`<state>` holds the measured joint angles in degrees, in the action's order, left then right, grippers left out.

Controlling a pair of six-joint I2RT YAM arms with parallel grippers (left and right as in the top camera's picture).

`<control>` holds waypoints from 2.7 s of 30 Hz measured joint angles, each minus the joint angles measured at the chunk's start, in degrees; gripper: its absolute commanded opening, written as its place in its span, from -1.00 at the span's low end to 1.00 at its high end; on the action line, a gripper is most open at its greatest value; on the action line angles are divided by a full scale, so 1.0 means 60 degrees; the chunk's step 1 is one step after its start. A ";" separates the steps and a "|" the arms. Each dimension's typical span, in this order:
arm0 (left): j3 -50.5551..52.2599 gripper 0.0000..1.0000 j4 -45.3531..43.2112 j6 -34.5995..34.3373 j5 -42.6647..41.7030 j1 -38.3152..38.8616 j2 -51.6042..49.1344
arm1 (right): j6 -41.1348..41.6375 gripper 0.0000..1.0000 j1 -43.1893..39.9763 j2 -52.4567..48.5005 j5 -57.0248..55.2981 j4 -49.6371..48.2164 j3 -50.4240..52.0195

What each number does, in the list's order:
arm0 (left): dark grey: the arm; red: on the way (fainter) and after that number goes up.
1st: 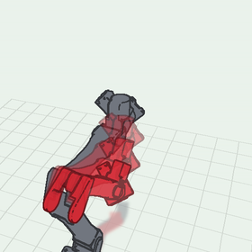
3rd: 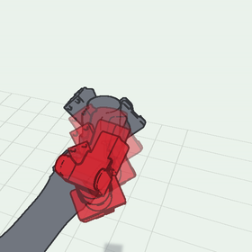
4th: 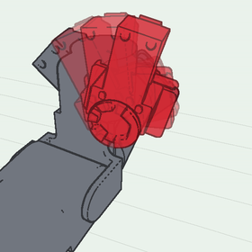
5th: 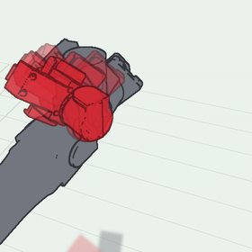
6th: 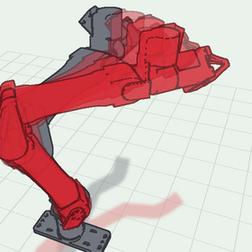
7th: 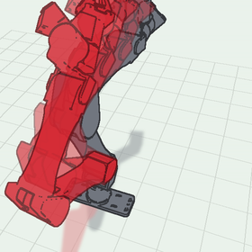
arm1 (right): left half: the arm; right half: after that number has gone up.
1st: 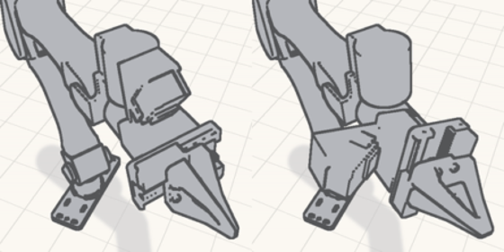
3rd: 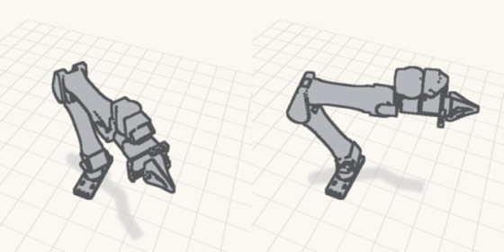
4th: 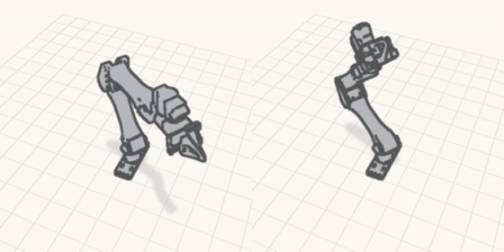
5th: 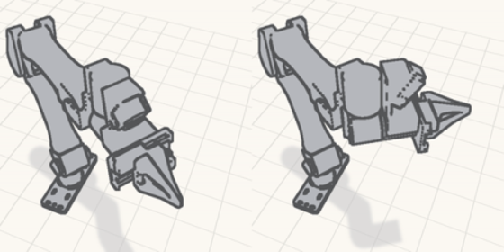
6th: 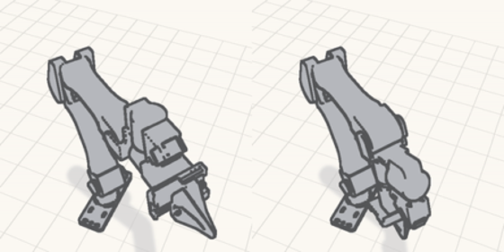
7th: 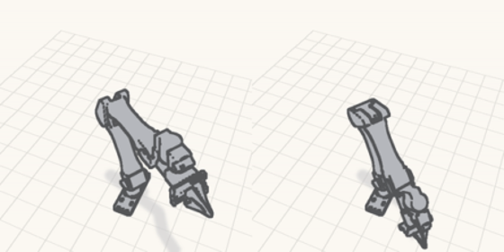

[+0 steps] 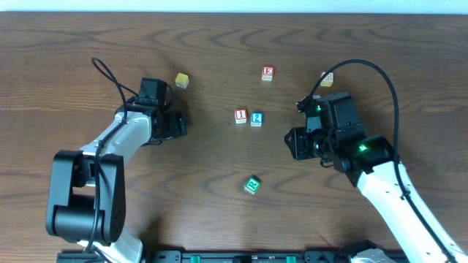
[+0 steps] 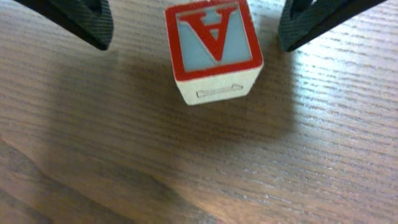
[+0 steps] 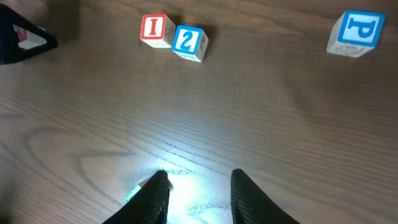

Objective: Spell out Ai2
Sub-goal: 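Grasp the red A block with the left gripper and lift it, then place the red A block to the left of the red I block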

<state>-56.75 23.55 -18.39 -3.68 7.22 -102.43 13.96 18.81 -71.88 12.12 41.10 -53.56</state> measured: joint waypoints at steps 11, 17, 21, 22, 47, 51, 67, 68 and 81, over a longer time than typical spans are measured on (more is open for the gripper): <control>-0.0004 0.16 -0.0310 -0.0754 0.0208 0.0004 -0.0018 | 0.0022 -0.53 0.0000 -0.0004 0.0000 0.0069 0.0000; -0.0004 0.01 -0.0310 -0.0900 0.0259 0.0004 -0.0018 | 0.0047 -0.53 0.0000 -0.0004 0.0000 0.0069 0.0000; -0.0004 -0.05 -0.0306 -0.0947 0.0266 0.0004 -0.0018 | 0.0051 -0.54 0.0000 -0.0004 0.0000 0.0069 0.0000; -0.0004 -0.10 -0.0295 -0.0965 0.0266 0.0004 -0.0018 | 0.0047 -0.54 0.0000 -0.0004 0.0000 0.0069 0.0000; -0.0029 -0.66 -0.0240 -0.0969 0.0441 0.0004 -0.0018 | 0.0080 -0.46 0.0000 -0.0004 0.0000 0.0178 0.0000; -0.0124 -0.89 0.0004 -0.0969 0.0353 0.0015 -0.0018 | 0.0080 -0.46 0.0000 -0.0004 0.0000 0.0178 0.0000; -0.2568 -0.89 0.0510 0.0608 0.0674 0.3056 -0.0448 | 0.0080 -0.48 0.0000 -0.0004 -0.0007 -0.0211 0.0000; -0.2575 -0.89 0.0517 0.0612 0.0663 0.3049 -0.0645 | 0.0080 -0.48 0.0000 -0.0004 -0.0011 -0.0229 0.0000; -0.4248 -0.89 0.1370 0.0616 0.0576 0.3075 -0.2193 | 0.0153 -0.46 0.0000 -0.0004 -0.0011 -0.0266 0.0000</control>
<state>-82.24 31.77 -14.70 -0.23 25.67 -115.59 14.87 18.81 -71.90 12.05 39.51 -53.56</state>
